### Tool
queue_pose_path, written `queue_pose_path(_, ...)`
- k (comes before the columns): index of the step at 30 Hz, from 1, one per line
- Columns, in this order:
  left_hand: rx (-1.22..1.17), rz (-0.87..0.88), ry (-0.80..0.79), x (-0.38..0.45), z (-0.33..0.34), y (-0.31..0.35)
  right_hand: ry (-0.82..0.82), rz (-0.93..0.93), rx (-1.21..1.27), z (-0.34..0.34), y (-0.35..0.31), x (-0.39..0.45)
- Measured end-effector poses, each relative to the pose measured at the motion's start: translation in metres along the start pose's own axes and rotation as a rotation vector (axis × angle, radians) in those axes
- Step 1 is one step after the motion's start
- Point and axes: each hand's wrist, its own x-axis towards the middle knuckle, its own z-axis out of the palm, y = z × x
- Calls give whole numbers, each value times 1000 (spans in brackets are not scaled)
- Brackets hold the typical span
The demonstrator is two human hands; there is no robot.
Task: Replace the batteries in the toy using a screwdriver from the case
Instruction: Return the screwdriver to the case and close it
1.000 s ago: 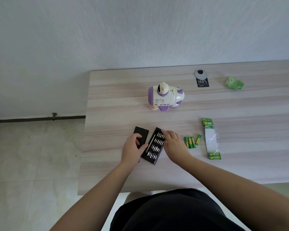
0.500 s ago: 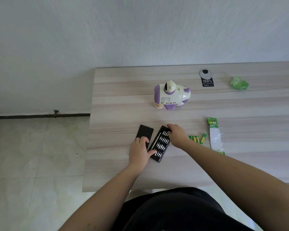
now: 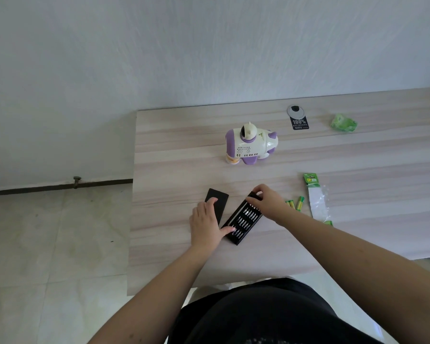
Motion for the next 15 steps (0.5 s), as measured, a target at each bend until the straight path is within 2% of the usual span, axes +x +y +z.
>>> queue_pose_path(5,-36,76,177,5,-2,-21,48,-36,36,-2,1,-8)
queue_pose_path(11,20,137,30,-2,11,-31,177,27,305,-16,10,-20)
queue_pose_path(15,22,136,-9,-8,18,-32,252,26,426,-23,8,-29)
